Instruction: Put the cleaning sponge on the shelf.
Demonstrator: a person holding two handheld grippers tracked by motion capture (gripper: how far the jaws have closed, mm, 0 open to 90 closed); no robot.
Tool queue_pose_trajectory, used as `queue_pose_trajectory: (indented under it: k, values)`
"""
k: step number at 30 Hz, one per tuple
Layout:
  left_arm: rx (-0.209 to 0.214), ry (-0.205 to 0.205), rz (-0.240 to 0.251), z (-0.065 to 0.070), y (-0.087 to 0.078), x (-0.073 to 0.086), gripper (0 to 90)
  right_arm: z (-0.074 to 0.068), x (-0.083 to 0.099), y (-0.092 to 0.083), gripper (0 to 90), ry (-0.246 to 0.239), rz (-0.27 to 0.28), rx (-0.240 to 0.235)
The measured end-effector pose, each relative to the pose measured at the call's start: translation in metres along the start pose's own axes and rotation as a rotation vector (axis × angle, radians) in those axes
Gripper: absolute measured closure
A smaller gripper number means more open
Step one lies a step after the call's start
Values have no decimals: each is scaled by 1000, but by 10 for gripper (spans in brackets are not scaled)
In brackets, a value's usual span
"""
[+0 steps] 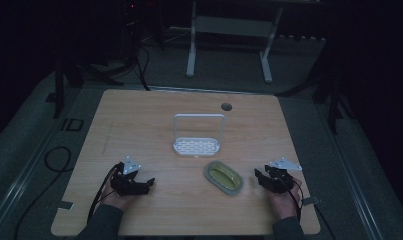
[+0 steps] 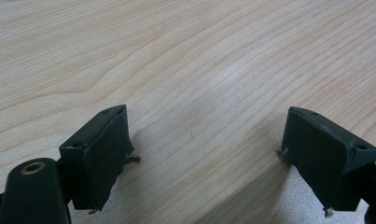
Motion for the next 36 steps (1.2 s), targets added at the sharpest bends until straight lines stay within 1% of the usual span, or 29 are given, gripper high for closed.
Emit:
queue_pose_trajectory:
  k: [2,3,6,9,12,14,15,16,17,18,22,25,27,29,33,36]
  values:
    - [0,0,0,0,0,0,156,-3,-4,-6,556,-20,23,-2]
    - [0,0,0,0,0,0,156,-3,-4,-6,556,-20,23,-2]
    - [0,0,0,0,0,0,156,-12,-12,-15,618,-61,52,-12]
    - [0,0,0,0,0,0,156,-21,-19,-22,695,-89,82,-41]
    - [0,0,0,0,0,0,156,-31,-26,-26,797,-106,111,-67]
    - [0,0,0,0,0,0,155,-40,-32,-31,864,-132,148,-80]
    - [0,0,0,0,0,0,155,-43,-33,-32,884,-143,160,-81]
    - [0,0,0,0,0,0,155,-43,-33,-32,884,-143,160,-81]
    - [0,-1,0,0,0,0,155,-51,-38,-35,899,-163,176,-83]
    - [-1,-1,0,0,0,0,155,-54,-40,-35,899,-167,181,-86]
    - [-1,-1,0,0,0,0,155,-68,-46,-37,900,-182,188,-127]
    - [-1,-1,0,0,0,0,155,-81,-47,-35,900,-183,183,-159]
    - [-1,-1,0,0,0,0,155,-93,-46,-31,899,-194,179,-178]
    - [-1,-1,0,0,0,0,155,-101,-45,-29,899,-200,176,-195]
    - [-2,-1,0,0,0,0,155,-118,-44,-26,898,-227,164,-225]
    - [-1,-1,-1,0,0,0,155,-129,-41,-23,898,-223,144,-260]
Point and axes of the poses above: each handheld gripper's, and its own axes: y roughly forward along the jaws, x roughly out of its underside, z roughly to its right, the point moved 3 cm from there along y, roughly forward along the jaws, and after that the axes turned 7 degrees about x, right-handed, at the moved point
